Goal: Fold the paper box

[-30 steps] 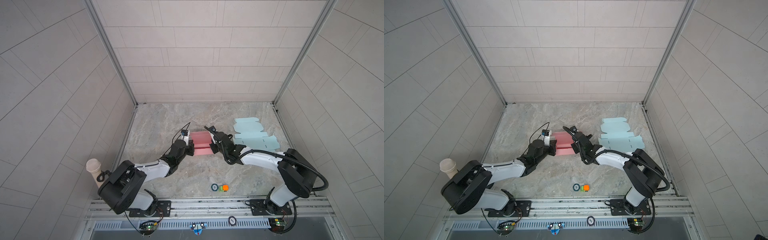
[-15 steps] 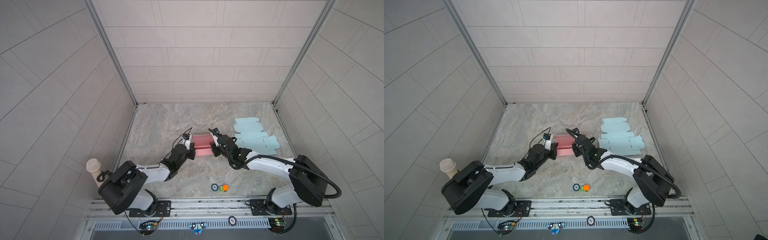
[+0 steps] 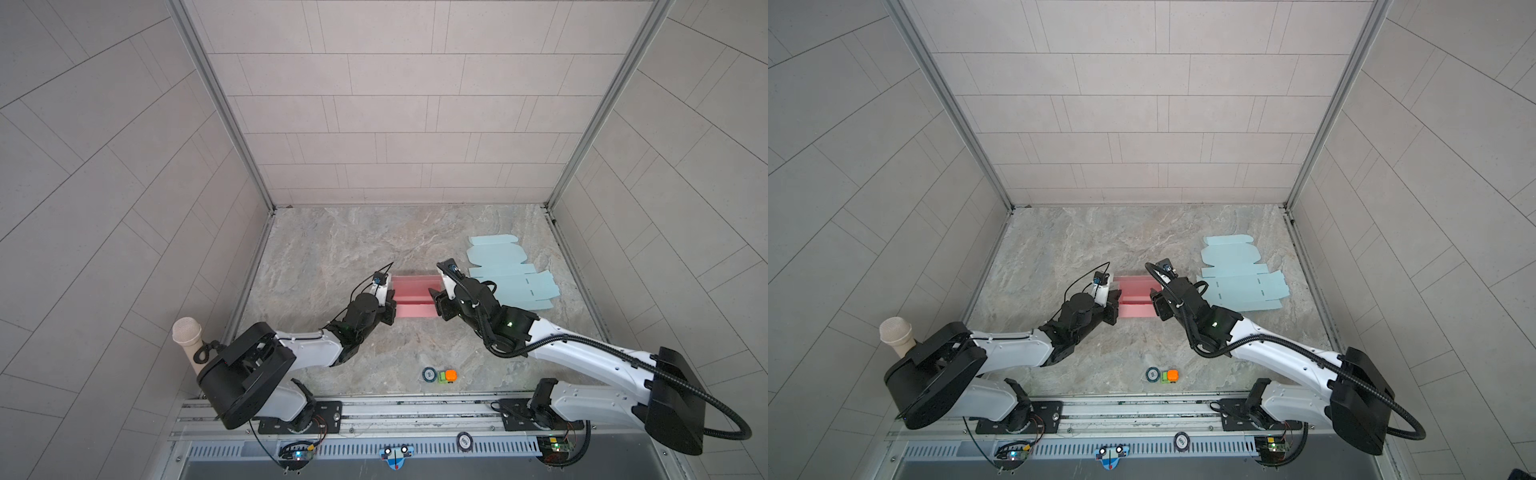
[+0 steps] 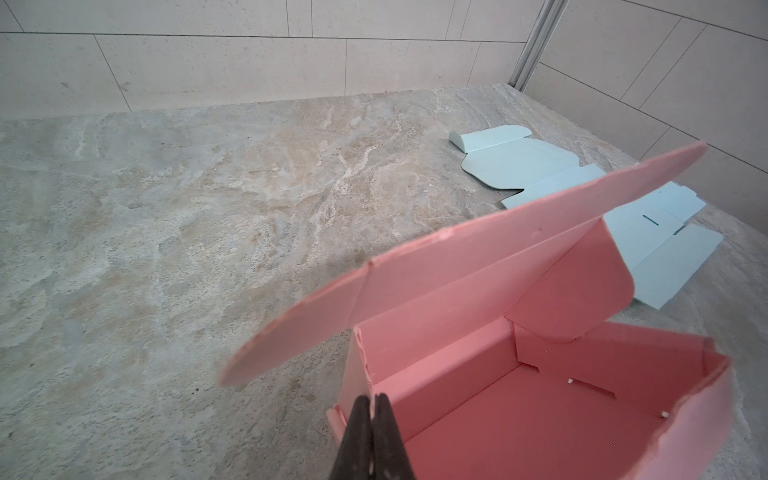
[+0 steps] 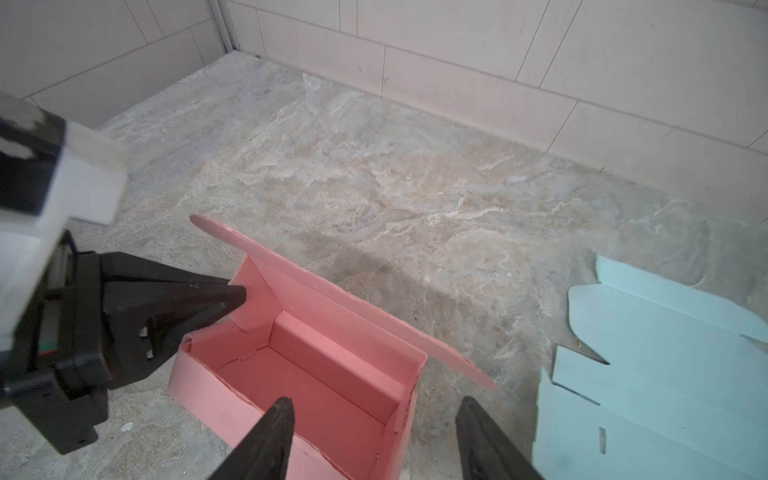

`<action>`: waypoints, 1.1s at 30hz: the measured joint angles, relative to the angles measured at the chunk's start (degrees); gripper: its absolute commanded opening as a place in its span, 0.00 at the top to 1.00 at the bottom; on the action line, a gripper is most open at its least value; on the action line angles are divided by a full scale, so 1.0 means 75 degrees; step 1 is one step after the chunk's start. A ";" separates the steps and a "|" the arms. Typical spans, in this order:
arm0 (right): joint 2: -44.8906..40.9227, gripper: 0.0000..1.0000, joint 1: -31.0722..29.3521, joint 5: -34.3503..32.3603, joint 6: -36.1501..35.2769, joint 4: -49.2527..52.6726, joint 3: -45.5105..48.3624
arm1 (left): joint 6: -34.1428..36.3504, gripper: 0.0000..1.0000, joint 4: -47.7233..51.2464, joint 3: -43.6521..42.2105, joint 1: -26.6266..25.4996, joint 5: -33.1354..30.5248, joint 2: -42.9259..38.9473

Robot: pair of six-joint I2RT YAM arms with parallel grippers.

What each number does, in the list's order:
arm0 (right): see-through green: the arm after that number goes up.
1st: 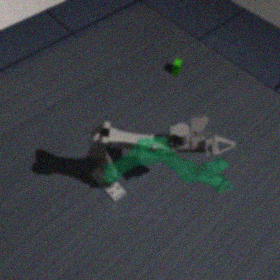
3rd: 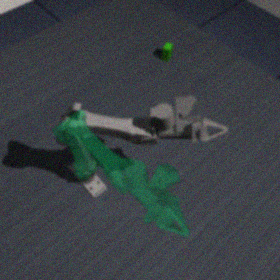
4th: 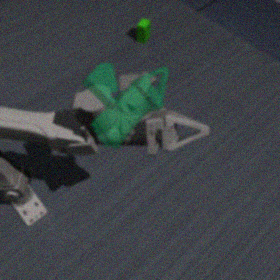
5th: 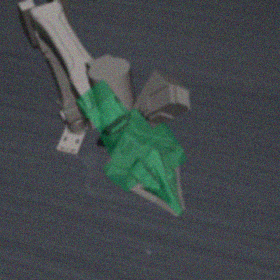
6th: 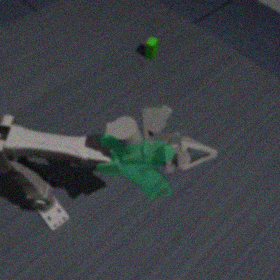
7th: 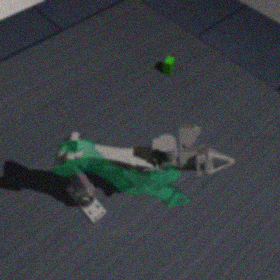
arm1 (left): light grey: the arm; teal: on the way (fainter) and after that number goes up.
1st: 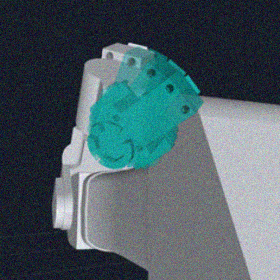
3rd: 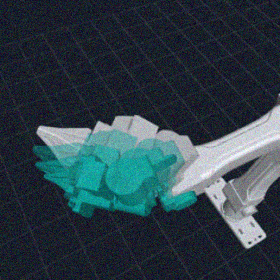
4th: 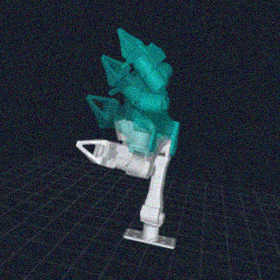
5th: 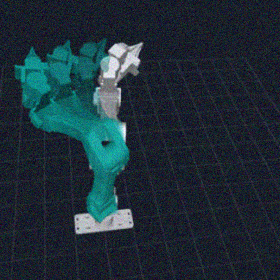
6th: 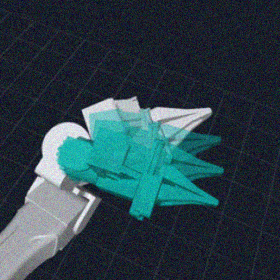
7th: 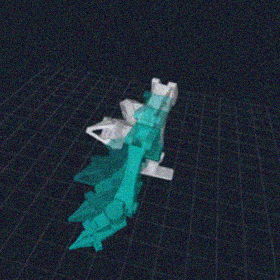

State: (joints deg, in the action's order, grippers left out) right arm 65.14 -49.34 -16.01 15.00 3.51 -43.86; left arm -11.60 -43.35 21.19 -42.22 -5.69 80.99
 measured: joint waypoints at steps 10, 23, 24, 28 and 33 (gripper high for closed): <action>0.0766 0.30 0.0988 0.0545 -0.0187 0.1192 -0.2084 | 0.0219 0.92 0.0023 -0.0003 -0.0414 -0.0510 -0.0003; 0.2634 0.38 0.1533 0.1868 0.0402 0.1979 -0.2809 | 0.0804 0.91 0.0344 -0.0003 -0.1343 -0.1600 -0.0041; 0.2626 0.39 0.1527 0.1900 0.0425 0.1967 -0.2760 | 0.0828 0.91 0.0393 -0.0003 -0.1396 -0.1676 -0.0029; 0.2489 0.39 0.1448 0.1958 0.0589 0.1865 -0.2285 | 0.0909 0.91 0.0501 -0.0003 -0.1652 -0.2034 0.0087; 0.2212 0.41 0.1207 0.1935 0.0766 0.1856 -0.1690 | 0.0970 0.86 0.0510 -0.0003 -0.1950 -0.2369 0.0277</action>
State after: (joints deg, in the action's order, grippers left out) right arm 81.73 -40.29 -1.50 20.75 17.43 -56.53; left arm -4.32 -39.53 21.17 -56.84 -23.46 83.07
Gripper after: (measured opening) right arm 0.597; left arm 0.113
